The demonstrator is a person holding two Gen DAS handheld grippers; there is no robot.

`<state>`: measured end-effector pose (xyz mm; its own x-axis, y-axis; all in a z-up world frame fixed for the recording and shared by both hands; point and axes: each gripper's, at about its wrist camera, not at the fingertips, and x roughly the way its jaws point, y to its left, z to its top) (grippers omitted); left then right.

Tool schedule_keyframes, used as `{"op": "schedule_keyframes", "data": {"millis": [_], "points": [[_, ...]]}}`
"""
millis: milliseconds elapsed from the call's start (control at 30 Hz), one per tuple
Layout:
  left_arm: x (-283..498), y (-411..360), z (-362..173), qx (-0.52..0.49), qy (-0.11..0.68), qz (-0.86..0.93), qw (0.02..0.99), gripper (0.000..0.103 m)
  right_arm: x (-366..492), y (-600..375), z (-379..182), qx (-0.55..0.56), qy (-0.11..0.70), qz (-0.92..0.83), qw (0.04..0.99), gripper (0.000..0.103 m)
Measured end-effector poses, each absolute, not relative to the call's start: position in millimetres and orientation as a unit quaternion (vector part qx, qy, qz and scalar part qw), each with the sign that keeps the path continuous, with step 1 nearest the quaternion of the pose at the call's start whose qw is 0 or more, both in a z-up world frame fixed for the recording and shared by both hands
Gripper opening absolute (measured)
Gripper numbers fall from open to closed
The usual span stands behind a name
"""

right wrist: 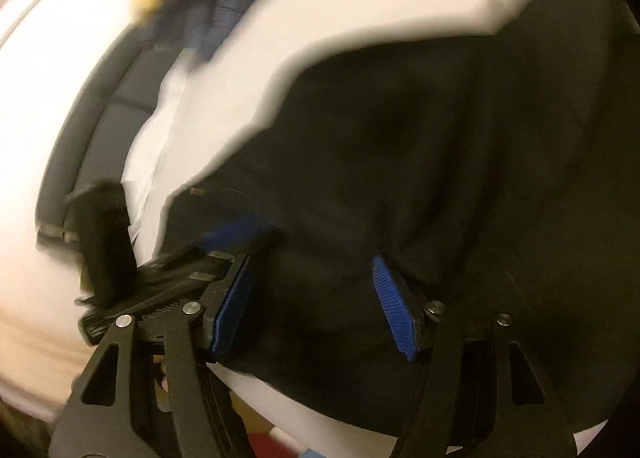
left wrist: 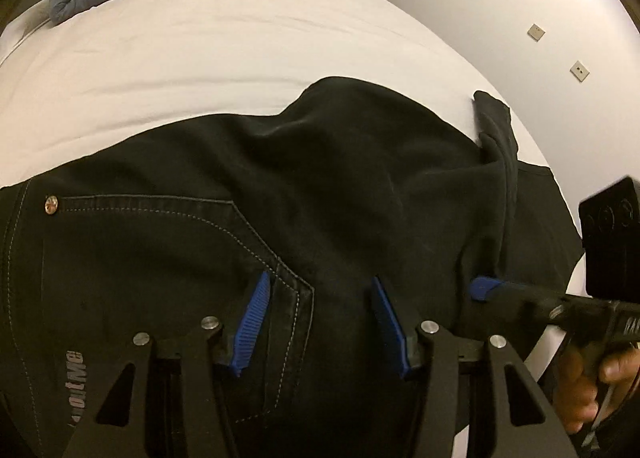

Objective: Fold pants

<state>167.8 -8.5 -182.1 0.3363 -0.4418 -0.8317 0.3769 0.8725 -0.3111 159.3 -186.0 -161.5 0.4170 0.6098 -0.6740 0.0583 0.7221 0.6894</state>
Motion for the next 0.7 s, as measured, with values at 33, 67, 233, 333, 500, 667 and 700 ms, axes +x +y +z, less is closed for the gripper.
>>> {"op": "schedule_keyframes", "data": {"millis": [33,67,233,333,500,667,700], "points": [[167.8,-5.9,-182.6,-0.035,0.522,-0.253,0.814,0.055,154.4,-194.4,-160.1,0.339,0.499,0.183,0.776,0.054],[168.2,-2.0,-183.8,-0.043,0.524,-0.255,0.812,0.055,149.1,-205.5,-157.4,0.342,0.492,0.177,0.781,0.054],[169.5,13.5,-186.1,-0.055,0.528,-0.251,0.809,0.054,146.3,-319.8,-130.6,0.4,0.405,0.084,0.817,0.057],[168.3,3.6,-189.0,-0.036,0.527,-0.242,0.814,0.054,171.4,-397.9,-118.8,0.435,0.357,0.024,0.827,0.057],[173.1,-6.0,-190.0,-0.036,0.528,-0.235,0.815,0.054,229.6,-481.0,-123.7,0.494,0.327,-0.009,0.805,0.055],[175.5,-3.8,-190.4,-0.052,0.531,-0.238,0.812,0.054,279.2,-522.3,-146.4,0.523,0.343,-0.031,0.78,0.055],[175.9,-2.7,-190.5,-0.056,0.531,-0.239,0.811,0.054,287.9,-526.1,-151.8,0.519,0.354,-0.039,0.777,0.055]]}}
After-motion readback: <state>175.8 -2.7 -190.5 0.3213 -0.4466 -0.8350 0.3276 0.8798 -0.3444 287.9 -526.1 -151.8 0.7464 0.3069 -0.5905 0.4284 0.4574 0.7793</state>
